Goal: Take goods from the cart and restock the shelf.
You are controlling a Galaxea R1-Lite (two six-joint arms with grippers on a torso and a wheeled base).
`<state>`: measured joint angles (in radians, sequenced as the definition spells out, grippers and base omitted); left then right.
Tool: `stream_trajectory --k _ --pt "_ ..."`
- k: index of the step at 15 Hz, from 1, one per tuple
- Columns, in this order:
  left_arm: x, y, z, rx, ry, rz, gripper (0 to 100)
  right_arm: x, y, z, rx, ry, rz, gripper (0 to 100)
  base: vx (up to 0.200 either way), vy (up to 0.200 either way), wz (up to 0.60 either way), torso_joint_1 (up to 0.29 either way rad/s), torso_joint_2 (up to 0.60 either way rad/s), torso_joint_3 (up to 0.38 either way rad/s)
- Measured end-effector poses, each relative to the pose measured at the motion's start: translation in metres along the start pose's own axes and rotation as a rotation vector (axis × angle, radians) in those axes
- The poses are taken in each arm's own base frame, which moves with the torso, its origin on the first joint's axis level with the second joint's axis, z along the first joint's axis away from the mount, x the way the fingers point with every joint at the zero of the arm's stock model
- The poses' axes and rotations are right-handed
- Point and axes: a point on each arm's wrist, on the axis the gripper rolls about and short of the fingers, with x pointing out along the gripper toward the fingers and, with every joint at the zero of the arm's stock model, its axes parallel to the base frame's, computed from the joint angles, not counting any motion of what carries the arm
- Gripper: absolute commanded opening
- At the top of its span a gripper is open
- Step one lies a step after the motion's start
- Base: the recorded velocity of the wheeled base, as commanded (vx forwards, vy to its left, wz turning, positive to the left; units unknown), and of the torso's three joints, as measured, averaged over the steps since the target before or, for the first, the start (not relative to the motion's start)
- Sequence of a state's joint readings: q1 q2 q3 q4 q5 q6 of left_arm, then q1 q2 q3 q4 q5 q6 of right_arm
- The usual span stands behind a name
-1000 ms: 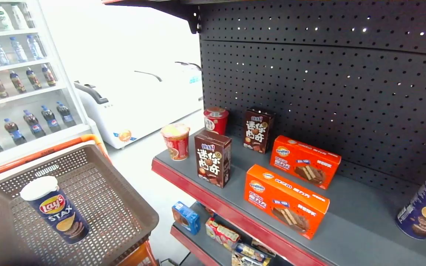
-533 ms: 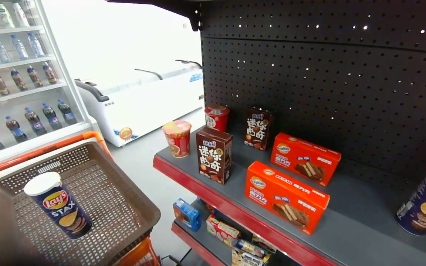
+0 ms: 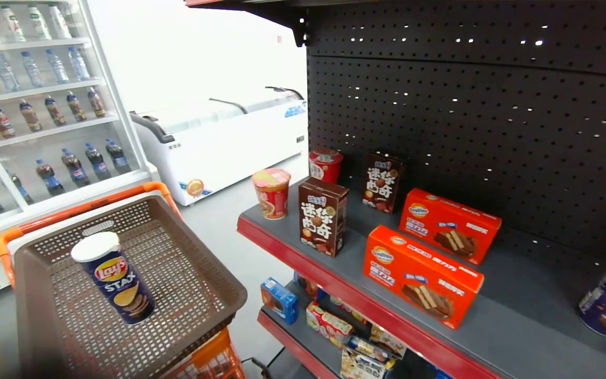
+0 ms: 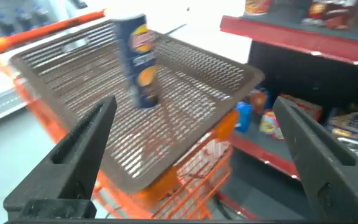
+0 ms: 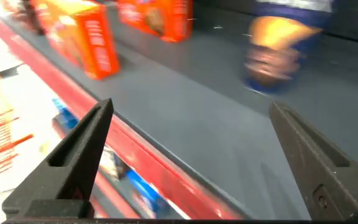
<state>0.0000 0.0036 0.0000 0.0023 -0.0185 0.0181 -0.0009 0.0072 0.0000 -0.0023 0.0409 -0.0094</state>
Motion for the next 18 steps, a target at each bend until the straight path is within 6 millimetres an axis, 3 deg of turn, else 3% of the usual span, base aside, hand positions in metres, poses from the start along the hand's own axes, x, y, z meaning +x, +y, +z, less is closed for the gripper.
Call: stream_trajectory --k 10,12,16,18 --pt "0.0 0.001 0.001 0.005 -0.001 0.047 100 0.0 0.0 0.0 0.002 0.0 -0.001 100 0.0 0.0 0.0 0.0 0.0 0.0" --pt "-0.007 0.004 0.017 0.017 -0.027 0.194 100 0.0 0.0 0.0 0.002 0.0 -0.001 100 0.0 0.0 0.0 0.0 0.0 0.0" --pt "-0.03 0.007 0.041 0.069 0.166 0.359 100 0.0 0.0 0.0 0.002 0.0 -0.001 100 0.0 0.0 0.0 0.0 0.0 0.0" --pt "-0.028 0.009 0.057 0.086 0.225 0.384 100 0.0 0.0 0.0 0.002 0.0 -0.001 100 0.0 0.0 0.0 0.0 0.0 0.0"
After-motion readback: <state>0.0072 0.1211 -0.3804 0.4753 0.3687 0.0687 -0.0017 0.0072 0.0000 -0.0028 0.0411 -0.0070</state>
